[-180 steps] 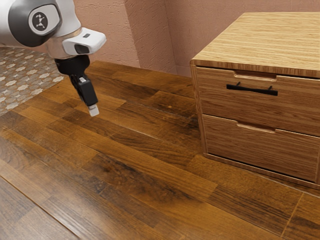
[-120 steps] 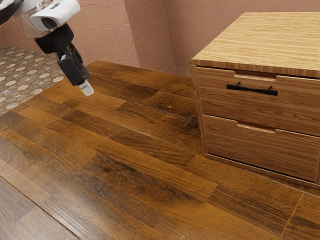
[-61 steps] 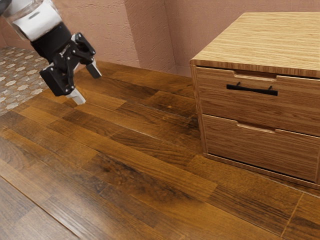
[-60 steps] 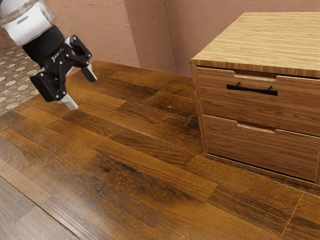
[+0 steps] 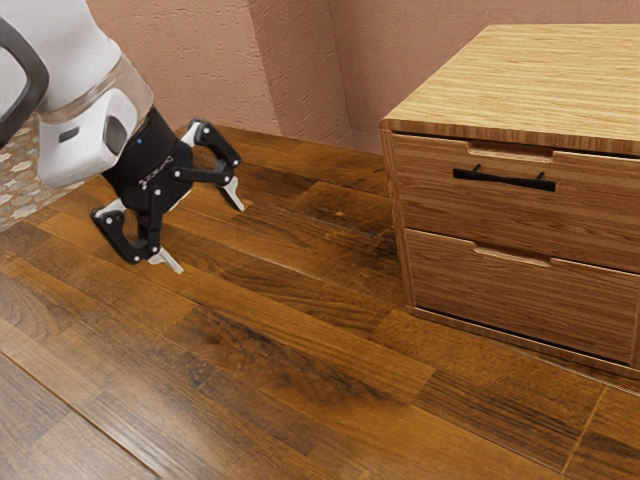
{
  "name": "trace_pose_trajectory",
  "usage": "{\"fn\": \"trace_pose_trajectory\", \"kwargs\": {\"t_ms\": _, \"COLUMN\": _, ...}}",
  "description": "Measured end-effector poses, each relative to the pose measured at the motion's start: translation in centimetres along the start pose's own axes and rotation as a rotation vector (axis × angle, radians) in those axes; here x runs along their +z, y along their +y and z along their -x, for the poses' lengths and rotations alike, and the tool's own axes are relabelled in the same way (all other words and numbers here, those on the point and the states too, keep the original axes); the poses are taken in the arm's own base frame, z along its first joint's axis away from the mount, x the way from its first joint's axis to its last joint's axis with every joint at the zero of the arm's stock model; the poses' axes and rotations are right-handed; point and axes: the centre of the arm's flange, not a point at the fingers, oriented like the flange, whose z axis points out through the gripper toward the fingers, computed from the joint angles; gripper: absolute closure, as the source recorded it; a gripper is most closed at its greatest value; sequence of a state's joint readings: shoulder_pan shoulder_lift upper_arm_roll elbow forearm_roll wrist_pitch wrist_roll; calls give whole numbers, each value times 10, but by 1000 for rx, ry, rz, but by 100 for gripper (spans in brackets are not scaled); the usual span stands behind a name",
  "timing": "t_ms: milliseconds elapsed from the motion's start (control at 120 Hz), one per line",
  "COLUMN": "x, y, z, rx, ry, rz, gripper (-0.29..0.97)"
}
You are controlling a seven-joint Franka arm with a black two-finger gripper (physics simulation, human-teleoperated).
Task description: Pull the drawer handle with one arm to open the drawer
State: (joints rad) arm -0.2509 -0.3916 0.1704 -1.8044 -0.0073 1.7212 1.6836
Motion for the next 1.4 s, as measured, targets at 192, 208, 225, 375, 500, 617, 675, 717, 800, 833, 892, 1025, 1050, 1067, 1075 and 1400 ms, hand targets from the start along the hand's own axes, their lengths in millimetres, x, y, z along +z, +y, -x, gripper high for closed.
{"fn": "trace_pose_trajectory", "kwargs": {"t_ms": 192, "x": -2, "y": -15, "z": -31, "rx": 140, "ry": 10, "rz": -91, "gripper": 0}}
{"fn": "trace_pose_trajectory", "kwargs": {"t_ms": 208, "x": -2, "y": -18, "z": -33, "rx": 147, "ry": 8, "rz": -98, "gripper": 0}}
{"fn": "trace_pose_trajectory", "kwargs": {"t_ms": 225, "x": -1, "y": -22, "z": -34, "rx": 155, "ry": 6, "rz": -104, "gripper": 0}}
{"fn": "trace_pose_trajectory", "kwargs": {"t_ms": 375, "x": 11, "y": -62, "z": -28, "rx": 180, "ry": -27, "rz": -137, "gripper": 0}}
{"fn": "trace_pose_trajectory", "kwargs": {"t_ms": 500, "x": 14, "y": -78, "z": -14, "rx": 185, "ry": -61, "rz": -157, "gripper": 0}}
{"fn": "trace_pose_trajectory", "kwargs": {"t_ms": 617, "x": 36, "y": -105, "z": -16, "rx": 220, "ry": -101, "rz": -149, "gripper": 0}}
{"fn": "trace_pose_trajectory", "kwargs": {"t_ms": 675, "x": 41, "y": -119, "z": -18, "rx": 234, "ry": -115, "rz": -155, "gripper": 0}}
{"fn": "trace_pose_trajectory", "kwargs": {"t_ms": 717, "x": 42, "y": -124, "z": -20, "rx": 243, "ry": -120, "rz": -162, "gripper": 0}}
{"fn": "trace_pose_trajectory", "kwargs": {"t_ms": 800, "x": 10, "y": -116, "z": -26, "rx": 262, "ry": -121, "rz": -212, "gripper": 0}}
{"fn": "trace_pose_trajectory", "kwargs": {"t_ms": 833, "x": -10, "y": -107, "z": -30, "rx": 272, "ry": -116, "rz": -234, "gripper": 0}}
{"fn": "trace_pose_trajectory", "kwargs": {"t_ms": 892, "x": -44, "y": -87, "z": -42, "rx": 299, "ry": -102, "rz": -263, "gripper": 0}}
{"fn": "trace_pose_trajectory", "kwargs": {"t_ms": 1025, "x": -99, "y": -40, "z": -95, "rx": 422, "ry": -37, "rz": -292, "gripper": 0}}
{"fn": "trace_pose_trajectory", "kwargs": {"t_ms": 1050, "x": -100, "y": -35, "z": -106, "rx": 448, "ry": -24, "rz": -285, "gripper": 0}}
{"fn": "trace_pose_trajectory", "kwargs": {"t_ms": 1067, "x": -101, "y": -32, "z": -113, "rx": 467, "ry": -15, "rz": -281, "gripper": 0}}
{"fn": "trace_pose_trajectory", "kwargs": {"t_ms": 1075, "x": -101, "y": -30, "z": -117, "rx": 475, "ry": -10, "rz": -280, "gripper": 0}}
{"fn": "trace_pose_trajectory", "kwargs": {"t_ms": 1400, "x": -89, "y": -5, "z": -167, "rx": 565, "ry": -34, "rz": -178, "gripper": 0}}
